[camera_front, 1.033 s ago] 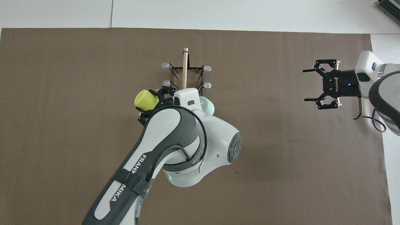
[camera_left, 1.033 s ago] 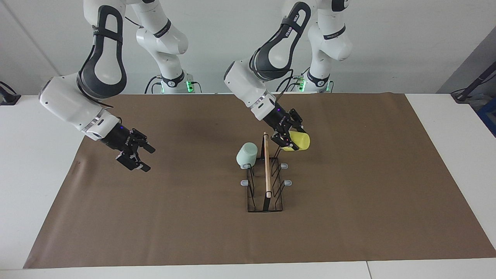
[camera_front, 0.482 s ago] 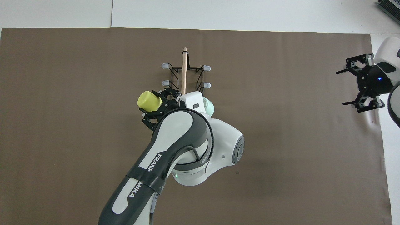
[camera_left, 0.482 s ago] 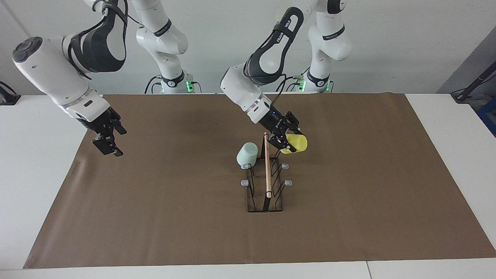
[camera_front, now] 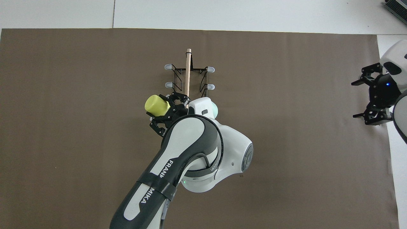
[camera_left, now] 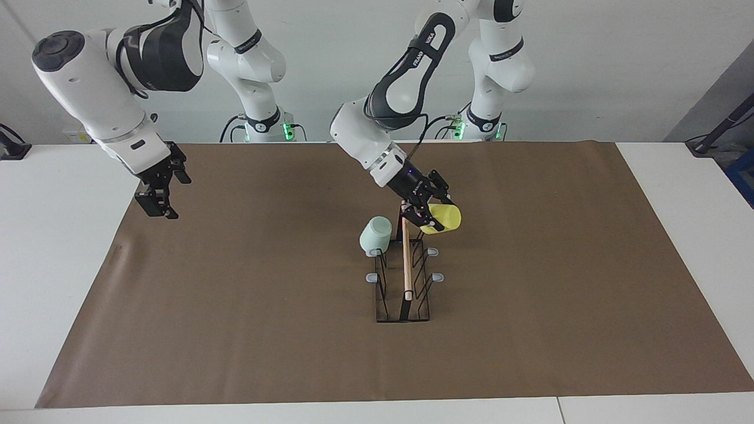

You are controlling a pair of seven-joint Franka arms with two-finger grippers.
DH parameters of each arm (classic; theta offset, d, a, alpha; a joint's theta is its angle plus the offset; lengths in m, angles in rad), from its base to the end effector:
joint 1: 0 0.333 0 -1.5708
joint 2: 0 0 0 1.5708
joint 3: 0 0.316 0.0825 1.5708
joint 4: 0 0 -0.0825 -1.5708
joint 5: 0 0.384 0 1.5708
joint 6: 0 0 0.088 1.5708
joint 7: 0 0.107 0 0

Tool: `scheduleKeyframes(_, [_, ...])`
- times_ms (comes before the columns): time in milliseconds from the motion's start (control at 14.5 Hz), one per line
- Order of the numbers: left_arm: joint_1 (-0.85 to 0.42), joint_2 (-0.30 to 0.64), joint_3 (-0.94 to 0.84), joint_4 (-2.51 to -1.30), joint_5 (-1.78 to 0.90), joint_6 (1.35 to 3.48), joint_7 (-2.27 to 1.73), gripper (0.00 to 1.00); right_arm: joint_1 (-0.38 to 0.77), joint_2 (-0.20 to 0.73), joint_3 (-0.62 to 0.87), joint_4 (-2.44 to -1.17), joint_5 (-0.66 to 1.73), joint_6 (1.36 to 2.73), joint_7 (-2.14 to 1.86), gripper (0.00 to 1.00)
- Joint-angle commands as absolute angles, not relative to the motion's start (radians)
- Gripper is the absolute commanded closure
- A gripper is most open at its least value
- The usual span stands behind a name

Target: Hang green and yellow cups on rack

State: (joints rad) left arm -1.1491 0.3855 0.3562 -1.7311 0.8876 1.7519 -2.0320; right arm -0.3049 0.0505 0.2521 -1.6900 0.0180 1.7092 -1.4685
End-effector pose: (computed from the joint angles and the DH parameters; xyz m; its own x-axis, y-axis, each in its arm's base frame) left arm 0.4748 -0.4138 0.3853 0.3403 0.3976 0.8521 0.7928 -0.6087 -0.0326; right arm 0.5742 -0.0316 0.5521 0.1577 0.9871 0.0271 0.9871 -0.1568 -0.0327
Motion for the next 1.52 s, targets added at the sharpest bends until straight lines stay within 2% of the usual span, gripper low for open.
scheduleKeyframes(0, [-1.173,0.400,0.368,-1.724,0.894,1.724,-2.046,1.00,-0.298,0.015,0.261,-1.690,-0.014,1.634,-1.219,0.00])
scheduleKeyframes(207, [-1.183,0.400,0.368,-1.717,0.879,1.724,-2.066,1.00,-0.275,-0.015,0.265,-1.690,-0.012,1.582,-1.012,0.00])
scheduleKeyframes(275, [-1.186,0.400,0.367,-1.717,0.876,1.724,-2.068,0.48,-0.258,-0.027,0.265,-1.690,-0.011,1.566,-0.932,0.00])
scheduleKeyframes(344, [-1.186,0.400,0.368,-1.707,0.874,1.715,-2.071,0.00,-0.239,-0.038,0.264,-1.690,-0.011,1.549,-0.832,0.00])
scheduleKeyframes(826, [-1.164,0.402,0.371,-1.646,0.873,1.716,-2.052,0.00,-0.222,-0.051,0.262,-1.695,0.064,1.537,-0.502,0.00])
scheduleKeyframes(1102, [-1.043,0.301,0.373,-1.654,0.769,1.828,-1.930,0.00,-0.250,-0.051,0.253,-1.703,0.060,1.568,-0.509,0.00])
scheduleKeyframes(1309, [-0.930,0.262,0.367,-1.675,0.721,1.900,-1.869,0.00,-0.265,-0.045,0.253,-1.697,0.066,1.574,-0.489,0.00])
scheduleKeyframes(1446, [-0.858,0.226,0.367,-1.710,0.680,1.986,-1.806,0.00,-0.242,-0.038,0.247,-1.692,0.051,1.640,-0.343,0.00])
